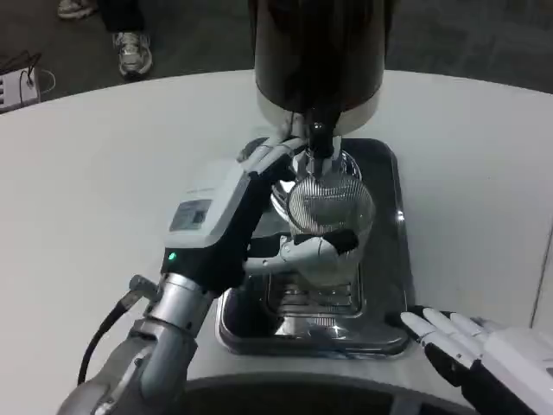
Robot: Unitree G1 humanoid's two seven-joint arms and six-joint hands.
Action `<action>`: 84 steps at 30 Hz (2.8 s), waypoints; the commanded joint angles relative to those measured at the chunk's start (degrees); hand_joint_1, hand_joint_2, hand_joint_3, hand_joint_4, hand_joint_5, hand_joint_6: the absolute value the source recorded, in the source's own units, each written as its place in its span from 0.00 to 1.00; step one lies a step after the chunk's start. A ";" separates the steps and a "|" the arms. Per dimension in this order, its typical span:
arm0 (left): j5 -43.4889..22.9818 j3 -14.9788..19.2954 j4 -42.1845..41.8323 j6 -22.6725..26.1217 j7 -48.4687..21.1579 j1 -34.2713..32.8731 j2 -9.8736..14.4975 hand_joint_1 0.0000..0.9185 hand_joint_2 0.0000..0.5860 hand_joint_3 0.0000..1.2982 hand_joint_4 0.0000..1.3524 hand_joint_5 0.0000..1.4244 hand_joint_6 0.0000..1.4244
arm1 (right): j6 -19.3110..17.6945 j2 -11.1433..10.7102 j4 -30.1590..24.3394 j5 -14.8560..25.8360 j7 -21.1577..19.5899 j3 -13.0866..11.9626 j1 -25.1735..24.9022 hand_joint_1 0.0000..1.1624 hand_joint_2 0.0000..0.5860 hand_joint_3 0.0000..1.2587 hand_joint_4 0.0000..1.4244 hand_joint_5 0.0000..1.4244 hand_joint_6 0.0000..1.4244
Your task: Grasp the cup under the faucet to collect the drink, then remove the cup.
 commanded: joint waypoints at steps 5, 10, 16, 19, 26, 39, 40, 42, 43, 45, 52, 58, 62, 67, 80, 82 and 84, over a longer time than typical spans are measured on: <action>-5.48 5.61 -14.49 -0.12 -8.23 11.30 5.92 0.10 0.01 0.19 0.11 0.28 0.49 | 1.46 -2.26 -0.84 -0.68 -2.46 2.66 -0.03 0.48 0.69 0.04 0.00 0.00 0.00; -11.96 11.39 -25.65 -0.27 -14.15 17.82 8.19 0.05 0.02 0.17 0.13 0.23 0.37 | 1.49 -2.95 -0.84 -3.14 -3.81 4.66 -0.27 0.48 0.69 0.04 0.00 0.00 0.00; -23.21 15.39 -33.75 -0.31 -23.43 20.86 8.48 0.00 0.07 0.14 0.12 0.19 0.29 | 2.06 -3.33 -0.21 -6.82 -4.72 7.20 -1.23 0.48 0.69 0.04 0.00 0.00 0.00; -29.46 16.12 -34.67 0.62 -29.42 19.36 8.24 0.00 0.08 0.11 0.11 0.18 0.29 | 2.43 -3.49 -0.06 -7.71 -4.97 8.10 -1.43 0.48 0.69 0.04 0.00 0.00 0.00; -38.09 16.98 -35.21 4.86 -39.92 13.90 7.86 0.00 0.09 0.10 0.08 0.17 0.26 | 3.07 -3.33 -0.30 -9.15 -5.40 10.07 -1.06 0.47 0.70 0.04 0.00 0.00 0.00; -40.26 16.63 -34.45 10.17 -50.39 6.82 7.80 0.00 0.11 0.10 0.07 0.17 0.23 | 2.09 -2.40 -0.84 -9.77 -6.79 10.71 0.96 0.46 0.70 0.04 0.00 0.00 0.00; -40.13 16.45 -34.25 10.55 -50.93 6.21 7.75 0.00 0.11 0.10 0.07 0.17 0.23 | 1.94 -2.23 -0.84 -9.75 -6.87 10.70 1.06 0.46 0.70 0.04 0.00 0.00 0.00; -39.76 16.15 -33.90 11.15 -51.79 5.15 7.66 0.00 0.11 0.10 0.07 0.17 0.23 | 1.68 -1.92 -0.84 -9.76 -6.93 10.67 1.19 0.46 0.71 0.04 0.00 0.00 0.00; -39.59 16.01 -33.69 11.39 -52.21 4.66 7.58 0.00 0.11 0.10 0.07 0.17 0.23 | 1.57 -1.78 -0.84 -9.74 -6.90 10.67 1.23 0.46 0.71 0.04 0.00 0.00 0.00; -39.23 15.42 -32.78 11.76 -53.17 3.33 7.41 0.00 0.11 0.10 0.07 0.17 0.22 | 1.43 -1.59 -0.84 -9.69 -6.88 10.67 1.28 0.46 0.71 0.04 0.00 0.00 0.00; -37.95 13.74 -28.31 11.82 -55.79 -0.84 6.46 0.00 0.11 0.10 0.06 0.16 0.22 | 1.08 -0.92 -0.84 -9.58 -6.62 10.78 1.60 0.46 0.71 0.04 0.00 0.00 0.00; -37.25 12.67 -24.63 10.24 -58.02 -3.42 5.54 0.00 0.11 0.10 0.06 0.16 0.22 | 0.79 -0.50 -0.84 -9.56 -6.21 10.63 1.74 0.46 0.71 0.04 0.00 0.00 0.00; -36.86 12.09 -23.22 8.40 -59.12 -4.36 5.11 0.00 0.11 0.10 0.07 0.16 0.22 | 1.11 -0.42 -0.84 -9.43 -5.98 10.48 1.66 0.46 0.71 0.04 0.00 0.00 0.00; -34.39 10.18 -22.02 7.14 -60.63 -5.90 5.72 0.00 0.11 0.10 0.07 0.16 0.22 | 1.67 -0.51 -0.84 -9.27 -5.67 10.64 1.30 0.46 0.71 0.04 0.00 0.00 0.00; -28.42 7.16 -20.41 4.16 -61.76 -8.22 8.16 0.00 0.12 0.12 0.09 0.17 0.22 | 3.84 -0.84 -0.84 -8.79 -5.18 11.18 0.97 0.46 0.71 0.04 0.00 0.00 0.00; -27.11 6.58 -20.43 3.41 -61.66 -8.34 8.70 0.00 0.12 0.12 0.09 0.17 0.22 | 4.18 -0.98 -0.84 -8.67 -5.23 11.24 0.93 0.46 0.71 0.04 0.00 0.00 0.00; -26.19 6.21 -20.45 2.83 -61.54 -8.40 9.02 0.00 0.12 0.12 0.09 0.17 0.22 | 4.52 -1.13 -0.84 -8.52 -5.29 11.28 0.98 0.46 0.71 0.04 0.00 0.00 0.00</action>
